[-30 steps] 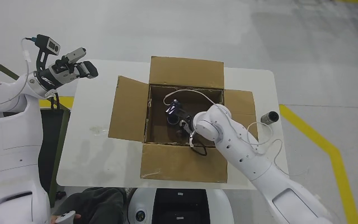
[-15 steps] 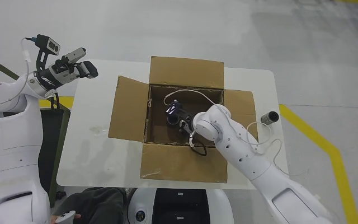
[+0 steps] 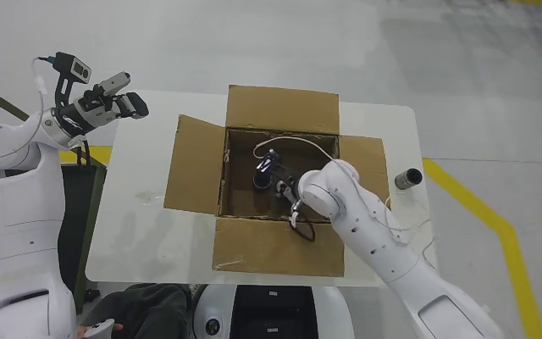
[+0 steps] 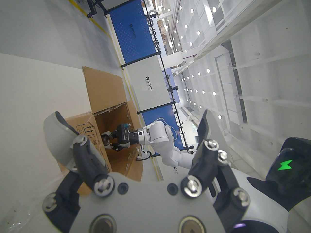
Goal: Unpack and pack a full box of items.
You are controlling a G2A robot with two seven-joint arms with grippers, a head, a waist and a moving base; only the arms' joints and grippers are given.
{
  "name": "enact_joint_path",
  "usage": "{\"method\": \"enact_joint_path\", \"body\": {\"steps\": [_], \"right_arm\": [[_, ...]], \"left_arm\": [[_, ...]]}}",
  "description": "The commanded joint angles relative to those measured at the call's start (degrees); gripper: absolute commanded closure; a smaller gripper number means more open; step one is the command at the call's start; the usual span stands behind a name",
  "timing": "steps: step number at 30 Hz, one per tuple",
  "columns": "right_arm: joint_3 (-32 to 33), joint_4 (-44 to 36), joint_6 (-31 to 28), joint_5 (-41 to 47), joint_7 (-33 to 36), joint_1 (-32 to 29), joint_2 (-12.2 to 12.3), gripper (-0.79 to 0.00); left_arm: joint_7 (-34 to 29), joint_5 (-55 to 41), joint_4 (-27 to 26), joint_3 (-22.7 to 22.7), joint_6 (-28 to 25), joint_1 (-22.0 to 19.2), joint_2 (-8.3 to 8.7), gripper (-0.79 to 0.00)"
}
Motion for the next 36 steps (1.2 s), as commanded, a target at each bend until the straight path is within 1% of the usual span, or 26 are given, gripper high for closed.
{"method": "enact_joint_path", "body": {"steps": [1,4,9,15,21,24,36], "right_arm": [[0.75,-3.39,-0.02,-0.71,1.24,-1.37,0.43,0.0],[2.84,-9.96,-1.03,1.24,0.42,-4.06,1.08,0.0],[7.08,-19.75,-0.92,-1.44,-1.84,-8.31,2.39,0.0],[10.17,-28.32,-1.03,-4.54,-3.0,-11.3,3.33,0.0],[12.36,-35.82,-0.25,-4.88,-3.85,-13.74,3.86,0.0],[13.4,-37.83,0.51,-5.45,-5.07,-15.13,4.09,0.0],[13.4,-37.83,0.51,-5.45,-5.07,-15.13,4.09,0.0]], "left_arm": [[0.0,0.0,0.0,0.0,0.0,0.0,0.0,-0.785],[0.0,0.0,0.0,0.0,0.0,0.0,0.0,-0.785],[0.0,0.0,0.0,0.0,0.0,0.0,0.0,-0.785],[0.0,0.0,0.0,0.0,0.0,0.0,0.0,-0.785],[0.0,0.0,0.0,0.0,0.0,0.0,0.0,-0.785],[0.0,0.0,0.0,0.0,0.0,0.0,0.0,-0.785],[0.0,0.0,0.0,0.0,0.0,0.0,0.0,-0.785]]}}
